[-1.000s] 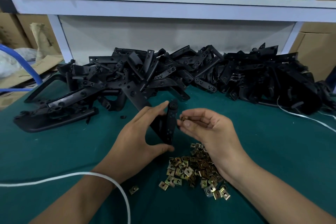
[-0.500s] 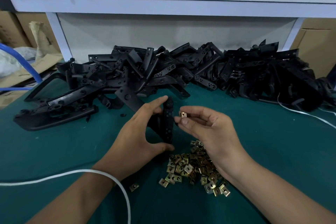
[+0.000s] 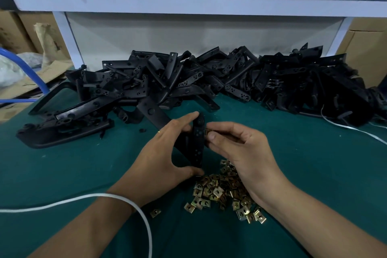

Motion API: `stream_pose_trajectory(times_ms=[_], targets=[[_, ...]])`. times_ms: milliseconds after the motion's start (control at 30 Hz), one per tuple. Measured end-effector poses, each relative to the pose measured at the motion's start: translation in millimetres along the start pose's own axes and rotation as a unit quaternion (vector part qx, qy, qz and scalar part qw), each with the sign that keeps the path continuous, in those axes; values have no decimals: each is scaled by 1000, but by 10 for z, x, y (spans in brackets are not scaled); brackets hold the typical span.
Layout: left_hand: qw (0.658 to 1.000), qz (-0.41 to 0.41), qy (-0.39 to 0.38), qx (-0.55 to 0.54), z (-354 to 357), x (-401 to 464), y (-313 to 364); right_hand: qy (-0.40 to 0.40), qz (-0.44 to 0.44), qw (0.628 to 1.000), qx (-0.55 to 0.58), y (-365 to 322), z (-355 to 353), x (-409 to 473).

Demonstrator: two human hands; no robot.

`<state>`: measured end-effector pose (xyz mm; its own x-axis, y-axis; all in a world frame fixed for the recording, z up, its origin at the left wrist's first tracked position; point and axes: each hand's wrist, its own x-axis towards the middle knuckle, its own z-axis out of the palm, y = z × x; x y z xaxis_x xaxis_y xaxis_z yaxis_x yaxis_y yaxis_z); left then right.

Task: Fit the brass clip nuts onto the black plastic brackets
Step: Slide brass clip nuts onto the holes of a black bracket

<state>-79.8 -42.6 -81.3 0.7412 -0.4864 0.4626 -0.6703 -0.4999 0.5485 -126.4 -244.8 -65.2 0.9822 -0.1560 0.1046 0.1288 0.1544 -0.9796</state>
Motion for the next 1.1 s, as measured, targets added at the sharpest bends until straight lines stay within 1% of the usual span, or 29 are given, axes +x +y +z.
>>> stream_pose_trajectory(times_ms=[467,733,967,1100], targets=[[1000,-4,-7,-14,-10,-8,9,-14,1,1000,25,34,-4,11],[999,-3,-11,-32,-22,-12,31,-1,-10,999,37,37,3,1],[999,-1,-14,-31,-28,-10,29,4,-27,1000,1,27,-5,-7],[999,4,-16,-33,-24,-7,22,17,-22,999,26,25,12,-16]])
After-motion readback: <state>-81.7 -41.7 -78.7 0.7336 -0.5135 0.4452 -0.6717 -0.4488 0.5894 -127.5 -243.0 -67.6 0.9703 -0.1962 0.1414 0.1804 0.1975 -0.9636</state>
